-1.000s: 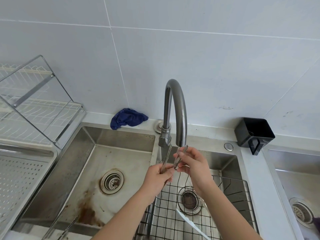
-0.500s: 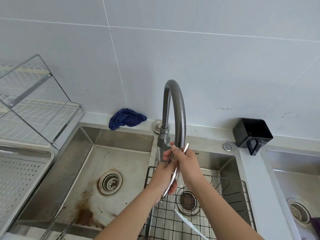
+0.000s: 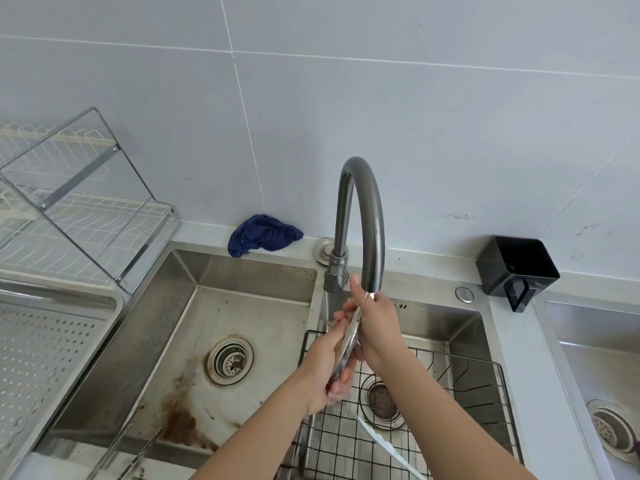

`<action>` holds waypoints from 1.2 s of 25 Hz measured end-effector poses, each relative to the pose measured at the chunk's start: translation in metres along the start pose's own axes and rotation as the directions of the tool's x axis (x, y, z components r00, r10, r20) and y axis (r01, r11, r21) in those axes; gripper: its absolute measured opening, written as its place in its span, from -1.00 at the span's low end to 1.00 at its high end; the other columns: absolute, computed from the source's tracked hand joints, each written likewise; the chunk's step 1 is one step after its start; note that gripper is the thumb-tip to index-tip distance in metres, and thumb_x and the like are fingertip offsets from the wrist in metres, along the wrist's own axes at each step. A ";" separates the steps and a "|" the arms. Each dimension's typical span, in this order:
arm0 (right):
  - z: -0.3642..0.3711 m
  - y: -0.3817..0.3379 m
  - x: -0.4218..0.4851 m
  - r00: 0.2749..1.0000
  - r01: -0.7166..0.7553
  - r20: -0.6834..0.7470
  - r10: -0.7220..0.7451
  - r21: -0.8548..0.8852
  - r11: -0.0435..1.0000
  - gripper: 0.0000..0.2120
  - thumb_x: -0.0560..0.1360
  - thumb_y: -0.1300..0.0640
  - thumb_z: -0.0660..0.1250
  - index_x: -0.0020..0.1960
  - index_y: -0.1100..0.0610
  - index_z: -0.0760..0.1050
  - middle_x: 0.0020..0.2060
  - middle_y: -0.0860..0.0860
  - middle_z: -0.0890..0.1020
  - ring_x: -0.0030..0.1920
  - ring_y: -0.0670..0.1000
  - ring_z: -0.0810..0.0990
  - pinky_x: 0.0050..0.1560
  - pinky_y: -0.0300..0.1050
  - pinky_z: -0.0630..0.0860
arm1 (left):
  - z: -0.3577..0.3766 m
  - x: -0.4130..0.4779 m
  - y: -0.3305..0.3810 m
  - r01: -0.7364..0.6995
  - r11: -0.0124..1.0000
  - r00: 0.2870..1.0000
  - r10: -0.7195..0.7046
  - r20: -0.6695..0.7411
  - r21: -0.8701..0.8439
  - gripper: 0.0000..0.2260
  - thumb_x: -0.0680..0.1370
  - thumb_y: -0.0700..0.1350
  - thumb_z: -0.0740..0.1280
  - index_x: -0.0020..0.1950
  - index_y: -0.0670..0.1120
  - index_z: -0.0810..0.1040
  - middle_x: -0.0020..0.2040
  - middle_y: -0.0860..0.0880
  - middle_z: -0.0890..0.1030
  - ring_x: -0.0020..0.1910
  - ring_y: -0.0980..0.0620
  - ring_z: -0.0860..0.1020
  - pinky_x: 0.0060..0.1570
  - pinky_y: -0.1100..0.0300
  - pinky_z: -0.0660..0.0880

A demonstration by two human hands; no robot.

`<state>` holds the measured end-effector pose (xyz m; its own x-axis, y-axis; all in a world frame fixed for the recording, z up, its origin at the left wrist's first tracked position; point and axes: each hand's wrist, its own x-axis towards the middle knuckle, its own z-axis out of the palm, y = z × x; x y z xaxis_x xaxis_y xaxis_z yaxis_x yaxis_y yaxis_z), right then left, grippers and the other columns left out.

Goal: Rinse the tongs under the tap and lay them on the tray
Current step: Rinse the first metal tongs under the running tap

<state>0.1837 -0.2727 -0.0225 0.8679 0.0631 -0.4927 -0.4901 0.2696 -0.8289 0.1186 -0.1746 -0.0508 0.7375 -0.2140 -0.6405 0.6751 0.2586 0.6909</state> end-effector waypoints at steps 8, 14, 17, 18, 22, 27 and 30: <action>-0.004 0.012 0.006 0.986 0.163 0.031 -0.162 -0.325 0.932 -0.51 0.38 -0.20 0.55 0.09 0.07 0.45 -0.10 0.03 0.73 -0.10 0.02 0.72 -0.14 -0.11 0.62 | 0.016 0.010 0.009 -0.129 0.991 0.976 0.132 -0.173 0.030 -0.26 0.42 0.56 0.08 -0.11 -0.11 0.60 -0.51 -0.02 0.34 -0.63 0.09 0.24 -0.61 0.27 0.17; -0.026 0.003 0.015 0.970 -0.109 0.237 0.048 0.253 0.961 -0.66 0.56 0.25 0.36 0.31 0.29 0.46 0.10 0.26 0.72 -0.16 0.11 0.71 -0.39 -0.12 0.58 | -0.004 0.015 0.013 0.034 0.998 0.999 -0.033 0.013 -0.056 -0.21 0.39 0.57 0.12 -0.16 -0.15 0.69 -0.41 -0.10 0.51 -0.59 0.05 0.37 -0.63 0.31 0.19; -0.026 0.002 0.017 0.972 -0.020 0.233 -0.035 0.231 0.973 -0.72 0.59 0.31 0.28 0.29 0.25 0.53 0.09 0.25 0.72 -0.03 0.16 0.72 0.13 0.14 0.61 | -0.004 0.016 0.008 -0.001 0.998 0.989 0.011 -0.150 0.062 -0.24 0.40 0.56 0.10 -0.16 -0.12 0.66 -0.41 -0.11 0.57 -0.56 0.01 0.42 -0.54 0.27 0.28; -0.024 0.002 0.015 0.968 -0.006 0.244 -0.054 0.238 0.971 -0.72 0.59 0.32 0.28 0.29 0.25 0.53 0.08 0.25 0.72 -0.02 0.16 0.71 0.20 0.18 0.57 | -0.003 0.018 0.008 -0.012 0.995 0.977 0.032 -0.209 0.094 -0.26 0.41 0.54 0.09 -0.19 -0.13 0.63 -0.42 -0.11 0.57 -0.56 0.01 0.43 -0.54 0.26 0.28; -0.013 0.000 0.009 0.963 0.002 0.260 -0.071 0.255 0.967 -0.72 0.58 0.33 0.33 0.27 0.18 0.57 -0.12 0.08 0.73 -0.13 0.01 0.69 0.02 -0.01 0.63 | 0.010 0.025 0.012 -0.046 0.996 0.938 0.070 -0.339 0.080 -0.32 0.46 0.53 0.05 -0.33 -0.05 0.54 -0.53 -0.08 0.48 -0.63 0.03 0.34 -0.60 0.31 0.16; 0.004 -0.014 0.012 0.963 0.251 0.114 -0.243 -0.068 0.965 -0.94 0.55 0.16 0.46 -0.07 0.08 0.58 -0.43 -0.14 0.63 -0.37 -0.16 0.62 -0.30 -0.25 0.57 | 0.026 0.033 0.008 -0.061 0.992 0.974 0.035 -0.225 -0.107 -0.31 0.44 0.54 0.04 -0.38 -0.04 0.56 -0.51 -0.06 0.45 -0.64 0.05 0.31 -0.61 0.32 0.09; 0.022 -0.010 0.007 0.945 0.323 0.104 -0.311 -0.140 0.936 -0.88 0.51 0.08 0.50 0.00 0.05 0.61 -0.33 -0.05 0.63 -0.32 -0.10 0.61 -0.27 -0.25 0.59 | 0.023 0.041 0.012 -0.103 0.957 0.923 -0.009 -0.384 -0.270 -0.45 0.57 0.38 0.16 -0.05 -0.09 0.63 -0.36 -0.08 0.54 -0.55 0.06 0.38 -0.63 0.32 0.20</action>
<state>0.1966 -0.2535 -0.0116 0.9807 0.0760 -0.1800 -0.1892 0.1387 -0.9721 0.1573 -0.2020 -0.0606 0.6681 0.1620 -0.7262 0.5652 0.5243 0.6369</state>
